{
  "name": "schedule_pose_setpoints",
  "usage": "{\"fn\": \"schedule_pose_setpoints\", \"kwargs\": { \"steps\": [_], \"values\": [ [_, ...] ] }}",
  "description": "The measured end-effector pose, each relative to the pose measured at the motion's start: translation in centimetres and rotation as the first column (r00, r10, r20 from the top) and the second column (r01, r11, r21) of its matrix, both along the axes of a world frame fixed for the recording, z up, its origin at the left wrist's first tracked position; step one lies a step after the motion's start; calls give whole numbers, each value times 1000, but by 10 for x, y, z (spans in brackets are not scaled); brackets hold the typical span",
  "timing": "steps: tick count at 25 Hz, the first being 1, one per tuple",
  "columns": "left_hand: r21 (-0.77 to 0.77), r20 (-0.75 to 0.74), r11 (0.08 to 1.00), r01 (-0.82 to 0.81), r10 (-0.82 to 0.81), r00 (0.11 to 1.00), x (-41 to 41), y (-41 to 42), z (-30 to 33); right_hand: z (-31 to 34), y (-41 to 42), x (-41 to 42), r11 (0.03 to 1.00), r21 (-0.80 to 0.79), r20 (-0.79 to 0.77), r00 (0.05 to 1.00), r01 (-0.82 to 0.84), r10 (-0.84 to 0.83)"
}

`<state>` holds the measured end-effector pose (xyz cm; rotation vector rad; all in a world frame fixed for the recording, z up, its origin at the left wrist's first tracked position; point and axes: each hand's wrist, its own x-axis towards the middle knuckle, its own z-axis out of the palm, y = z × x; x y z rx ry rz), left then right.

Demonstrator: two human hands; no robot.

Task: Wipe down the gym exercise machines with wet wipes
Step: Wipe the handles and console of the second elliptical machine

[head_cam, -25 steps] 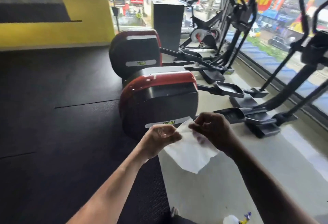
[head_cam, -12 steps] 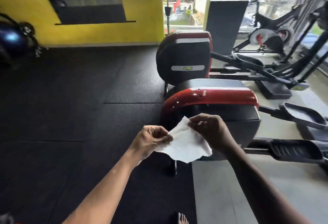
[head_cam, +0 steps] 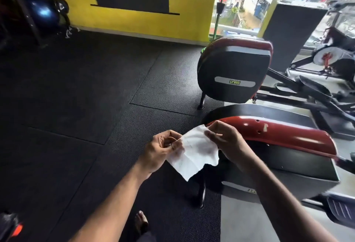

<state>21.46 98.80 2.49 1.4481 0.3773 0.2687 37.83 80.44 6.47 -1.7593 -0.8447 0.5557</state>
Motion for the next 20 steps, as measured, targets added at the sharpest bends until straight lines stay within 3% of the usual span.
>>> {"fn": "schedule_pose_setpoints", "kwargs": {
  "steps": [3,7,13,15,20],
  "values": [
    [37,9,999,-11,11,1000,10,66,-7,3,66,11,999,51,-192,981,-11,21],
    [78,20,997,-21,20,1000,30,165,4,15,160,24,996,64,-147,988,64,-54],
    [60,2,990,125,-125,992,95,271,21,22,240,64,953,106,-125,955,283,-270],
    [36,-33,980,198,-197,980,129,302,17,16,267,91,940,99,-58,945,326,-321],
    [105,-143,975,195,-179,973,236,368,19,-6,334,166,922,68,175,905,382,-388]
  ]
}}
